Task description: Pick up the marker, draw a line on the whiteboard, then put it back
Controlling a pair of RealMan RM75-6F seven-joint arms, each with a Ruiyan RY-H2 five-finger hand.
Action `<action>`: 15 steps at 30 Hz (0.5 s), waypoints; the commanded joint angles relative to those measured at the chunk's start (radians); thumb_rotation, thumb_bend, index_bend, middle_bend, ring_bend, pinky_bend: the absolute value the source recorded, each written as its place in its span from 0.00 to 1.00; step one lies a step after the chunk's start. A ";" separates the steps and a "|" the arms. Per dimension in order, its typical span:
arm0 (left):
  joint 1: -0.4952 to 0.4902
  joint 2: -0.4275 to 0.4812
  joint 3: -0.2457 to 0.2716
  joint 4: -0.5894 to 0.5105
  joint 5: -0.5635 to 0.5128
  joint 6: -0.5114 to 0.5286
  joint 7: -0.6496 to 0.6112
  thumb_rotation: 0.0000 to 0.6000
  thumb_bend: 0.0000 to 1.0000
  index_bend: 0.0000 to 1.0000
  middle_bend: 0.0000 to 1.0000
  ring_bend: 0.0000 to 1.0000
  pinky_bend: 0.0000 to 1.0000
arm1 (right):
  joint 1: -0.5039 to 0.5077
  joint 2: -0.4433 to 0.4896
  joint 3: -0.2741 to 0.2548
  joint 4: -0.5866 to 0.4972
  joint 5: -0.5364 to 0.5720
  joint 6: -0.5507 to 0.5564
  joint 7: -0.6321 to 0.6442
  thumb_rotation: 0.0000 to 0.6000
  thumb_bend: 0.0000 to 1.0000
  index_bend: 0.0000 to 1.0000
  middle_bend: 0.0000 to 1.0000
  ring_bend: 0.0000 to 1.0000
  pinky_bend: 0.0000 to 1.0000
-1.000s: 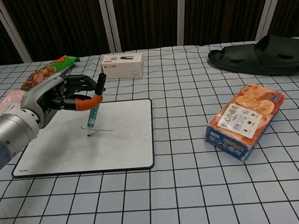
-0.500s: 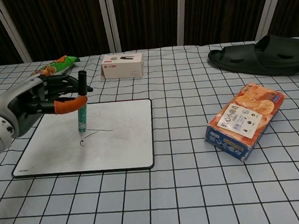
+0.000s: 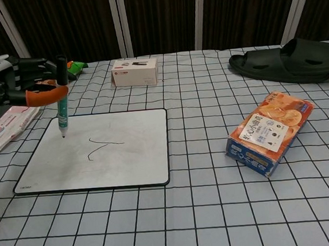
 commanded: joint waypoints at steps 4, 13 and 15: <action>-0.029 0.072 0.059 0.017 -0.056 -0.086 0.271 1.00 0.57 0.79 0.32 0.14 0.08 | -0.001 0.001 -0.002 -0.003 -0.004 0.002 0.002 1.00 0.34 0.00 0.00 0.00 0.00; -0.091 0.162 0.125 -0.026 -0.230 -0.169 0.737 1.00 0.57 0.77 0.30 0.14 0.04 | -0.001 0.003 -0.001 -0.007 0.002 -0.003 0.000 1.00 0.34 0.00 0.00 0.00 0.00; -0.101 0.173 0.139 -0.030 -0.251 -0.167 0.815 1.00 0.56 0.76 0.28 0.13 0.03 | 0.000 0.003 -0.001 -0.008 0.002 -0.003 -0.001 1.00 0.34 0.00 0.00 0.00 0.00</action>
